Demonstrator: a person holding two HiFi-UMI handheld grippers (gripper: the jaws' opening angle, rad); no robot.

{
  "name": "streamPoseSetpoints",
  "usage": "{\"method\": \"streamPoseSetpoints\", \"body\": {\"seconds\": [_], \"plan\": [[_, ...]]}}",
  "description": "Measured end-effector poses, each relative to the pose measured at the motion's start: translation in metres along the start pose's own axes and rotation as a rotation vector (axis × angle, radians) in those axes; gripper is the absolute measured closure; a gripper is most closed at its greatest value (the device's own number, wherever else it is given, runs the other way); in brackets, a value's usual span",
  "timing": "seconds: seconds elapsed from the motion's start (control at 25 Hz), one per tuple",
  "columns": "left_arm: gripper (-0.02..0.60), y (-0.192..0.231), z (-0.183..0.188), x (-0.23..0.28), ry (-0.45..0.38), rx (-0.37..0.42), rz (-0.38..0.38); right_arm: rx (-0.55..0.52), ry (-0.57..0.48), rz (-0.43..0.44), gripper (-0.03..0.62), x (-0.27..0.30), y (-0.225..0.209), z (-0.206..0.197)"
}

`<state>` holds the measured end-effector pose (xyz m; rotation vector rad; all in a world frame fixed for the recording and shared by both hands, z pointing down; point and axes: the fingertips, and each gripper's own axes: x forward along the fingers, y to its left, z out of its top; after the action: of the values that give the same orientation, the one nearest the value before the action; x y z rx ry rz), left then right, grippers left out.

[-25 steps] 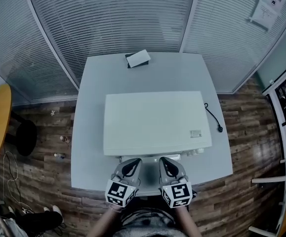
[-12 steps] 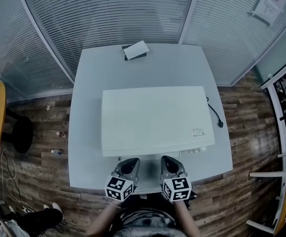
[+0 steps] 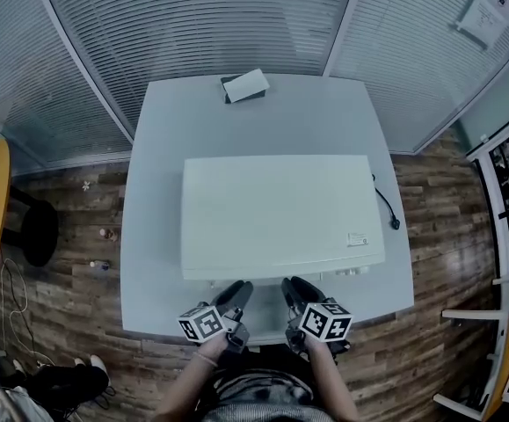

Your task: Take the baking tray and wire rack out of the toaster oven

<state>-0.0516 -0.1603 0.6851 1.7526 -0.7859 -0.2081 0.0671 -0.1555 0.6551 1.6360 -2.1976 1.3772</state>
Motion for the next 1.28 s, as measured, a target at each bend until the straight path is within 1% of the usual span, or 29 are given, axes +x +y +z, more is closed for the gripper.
{"method": "streamPoseSetpoints", "body": {"seconds": [0.08,0.2,0.28,0.32,0.36,0.4,0.72,0.92,1.08,1.12,1.2,1.24,1.28], "plan": [[0.411,0.004,0.005,0.003,-0.024,-0.031,0.002,0.063,-0.009,0.036,0.461,0.003,-0.002,0.004],[0.402,0.007,0.014,0.008,-0.079,-0.109,-0.022,0.134,-0.025,0.070,0.459,0.008,-0.007,0.011],[0.403,0.013,0.018,0.012,-0.114,-0.162,-0.032,0.186,-0.036,0.080,0.464,0.012,-0.010,0.015],[0.412,0.016,0.020,0.012,-0.130,-0.182,-0.033,0.205,-0.039,0.084,0.487,0.013,-0.011,0.016],[0.440,0.019,0.022,0.013,-0.142,-0.196,-0.033,0.217,-0.042,0.089,0.503,0.014,-0.012,0.017],[0.483,0.021,0.022,0.013,-0.147,-0.204,-0.034,0.224,-0.044,0.095,0.507,0.014,-0.012,0.017],[0.483,0.019,0.014,0.003,-0.136,-0.209,-0.034,0.211,-0.036,0.116,0.513,0.004,-0.008,0.010],[0.483,0.009,0.005,-0.009,-0.150,-0.192,-0.053,0.217,-0.039,0.134,0.517,-0.009,-0.003,0.004],[0.482,0.006,0.000,-0.021,-0.169,-0.168,-0.064,0.249,-0.029,0.152,0.522,-0.019,0.002,-0.008],[0.459,0.007,-0.001,-0.024,-0.180,-0.185,-0.065,0.251,-0.027,0.152,0.522,-0.021,0.002,-0.011],[0.425,0.010,-0.002,-0.026,-0.218,-0.259,-0.073,0.246,-0.023,0.154,0.522,-0.024,0.003,-0.015],[0.412,0.012,0.001,-0.026,-0.238,-0.278,-0.080,0.244,-0.021,0.158,0.522,-0.026,0.004,-0.016],[0.402,0.014,0.003,-0.024,-0.251,-0.278,-0.083,0.244,-0.018,0.163,0.523,-0.027,0.005,-0.017]]}}
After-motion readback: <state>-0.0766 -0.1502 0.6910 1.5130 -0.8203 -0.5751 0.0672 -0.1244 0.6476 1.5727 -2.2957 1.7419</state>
